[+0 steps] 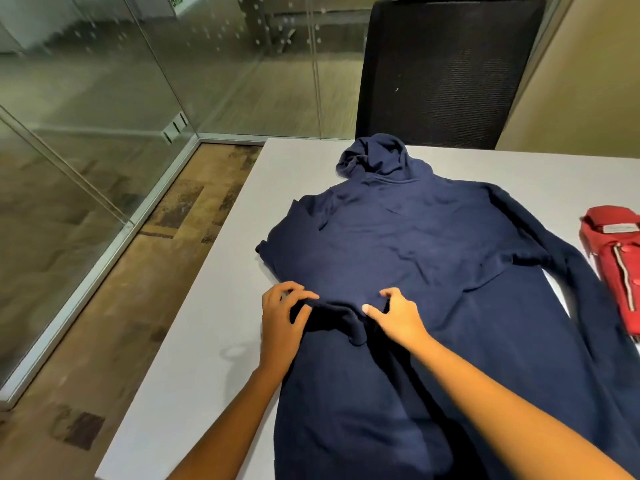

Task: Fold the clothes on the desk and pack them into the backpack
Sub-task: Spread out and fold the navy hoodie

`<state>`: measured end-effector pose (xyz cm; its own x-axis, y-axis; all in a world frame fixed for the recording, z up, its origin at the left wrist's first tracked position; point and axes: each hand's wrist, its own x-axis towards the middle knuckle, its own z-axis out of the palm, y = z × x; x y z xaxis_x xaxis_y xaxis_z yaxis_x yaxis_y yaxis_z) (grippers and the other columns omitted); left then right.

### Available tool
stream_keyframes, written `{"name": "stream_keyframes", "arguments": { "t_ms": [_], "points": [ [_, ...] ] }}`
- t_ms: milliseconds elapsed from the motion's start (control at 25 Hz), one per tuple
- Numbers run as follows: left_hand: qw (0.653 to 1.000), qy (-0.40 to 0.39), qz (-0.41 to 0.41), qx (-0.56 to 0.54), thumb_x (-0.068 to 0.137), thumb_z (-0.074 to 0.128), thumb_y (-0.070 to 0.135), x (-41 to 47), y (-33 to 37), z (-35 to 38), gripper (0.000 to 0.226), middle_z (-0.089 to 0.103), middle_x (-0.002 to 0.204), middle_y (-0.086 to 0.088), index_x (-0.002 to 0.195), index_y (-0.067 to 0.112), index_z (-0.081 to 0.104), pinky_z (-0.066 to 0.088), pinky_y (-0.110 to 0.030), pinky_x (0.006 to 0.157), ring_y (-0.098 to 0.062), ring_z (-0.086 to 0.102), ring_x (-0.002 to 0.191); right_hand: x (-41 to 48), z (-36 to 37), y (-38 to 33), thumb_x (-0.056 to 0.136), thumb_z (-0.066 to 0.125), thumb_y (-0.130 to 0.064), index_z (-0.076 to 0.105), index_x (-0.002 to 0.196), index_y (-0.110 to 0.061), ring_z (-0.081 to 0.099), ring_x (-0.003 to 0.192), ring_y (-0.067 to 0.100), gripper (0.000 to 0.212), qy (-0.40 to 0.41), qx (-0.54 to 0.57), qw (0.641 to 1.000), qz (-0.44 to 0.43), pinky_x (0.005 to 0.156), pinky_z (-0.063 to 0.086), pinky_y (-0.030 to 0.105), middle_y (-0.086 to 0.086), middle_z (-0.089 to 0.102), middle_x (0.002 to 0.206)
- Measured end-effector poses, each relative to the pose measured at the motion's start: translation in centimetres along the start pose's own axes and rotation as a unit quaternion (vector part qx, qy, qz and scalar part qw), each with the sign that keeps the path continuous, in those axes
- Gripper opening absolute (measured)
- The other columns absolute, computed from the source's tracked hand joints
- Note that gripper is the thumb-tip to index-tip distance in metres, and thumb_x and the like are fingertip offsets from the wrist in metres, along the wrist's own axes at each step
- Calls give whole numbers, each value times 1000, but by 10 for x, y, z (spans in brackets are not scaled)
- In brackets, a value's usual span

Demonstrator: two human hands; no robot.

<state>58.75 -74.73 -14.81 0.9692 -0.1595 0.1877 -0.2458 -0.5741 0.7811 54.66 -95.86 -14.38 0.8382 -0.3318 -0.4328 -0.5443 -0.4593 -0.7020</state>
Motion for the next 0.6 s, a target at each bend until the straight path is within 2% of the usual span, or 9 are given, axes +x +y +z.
{"name": "stream_keyframes", "arguments": {
  "t_ms": [120,200,240,280,320,360,440,520,600],
  "points": [
    [997,47,-31,-59,89,66,7,-5,19,-12,39,53,116,8,94,46,62,50,-29,93,-14,53,109,-17,-6,-20,84,72,-33,66,104,-9,60,102,21,31,28,75,997,9,78,40,24,3,65,105],
    [980,81,-144,-112,91,63,9,-6,31,-20,27,53,121,-1,112,27,61,49,-31,94,-14,53,105,-37,-17,-29,84,72,-33,65,96,-15,58,101,16,22,31,105,994,-17,77,38,23,-2,64,104],
    [948,87,-258,-166,94,60,12,-7,37,-23,30,52,122,-5,121,21,53,49,-31,90,-16,52,104,-48,-23,-31,85,71,-31,64,96,-18,56,104,14,19,31,120,992,-24,79,37,23,-3,63,107],
    [887,66,-380,-256,95,56,16,-11,45,-25,31,52,121,-9,125,19,47,48,-34,87,-20,52,103,-60,-27,-31,85,71,-29,62,95,-19,54,109,14,17,31,136,990,-29,80,35,23,-4,62,111],
    [815,22,-467,-341,97,53,21,-18,50,-25,29,54,120,-10,124,18,45,47,-36,87,-23,54,106,-71,-29,-28,86,71,-27,60,96,-19,52,114,13,17,30,149,988,-25,81,34,23,-4,60,113],
    [766,-32,-508,-392,98,52,28,-31,58,-24,28,58,120,-10,123,18,46,47,-38,91,-25,57,110,-83,-29,-23,86,70,-26,57,98,-19,50,119,12,18,27,155,987,-19,82,33,24,-4,58,114],
    [738,-112,-516,-420,97,54,34,-62,70,-17,33,64,121,-9,123,15,53,50,-37,90,-26,61,112,-105,-23,-7,87,69,-26,54,105,-21,46,126,13,25,19,165,986,-1,84,34,26,0,55,117],
    [731,-112,-521,-428,93,62,22,-87,73,-8,35,67,118,-11,124,10,56,55,-38,79,-27,64,107,-121,-16,5,86,70,-27,52,117,-22,43,131,16,36,3,176,984,28,88,35,26,6,53,127],
    [733,-81,-519,-433,89,64,8,-102,75,-7,38,67,117,-15,125,4,56,56,-41,82,-30,66,105,-129,-14,11,86,72,-26,52,129,-18,43,133,17,48,-11,171,984,45,92,35,23,8,51,136]
  ]
}}
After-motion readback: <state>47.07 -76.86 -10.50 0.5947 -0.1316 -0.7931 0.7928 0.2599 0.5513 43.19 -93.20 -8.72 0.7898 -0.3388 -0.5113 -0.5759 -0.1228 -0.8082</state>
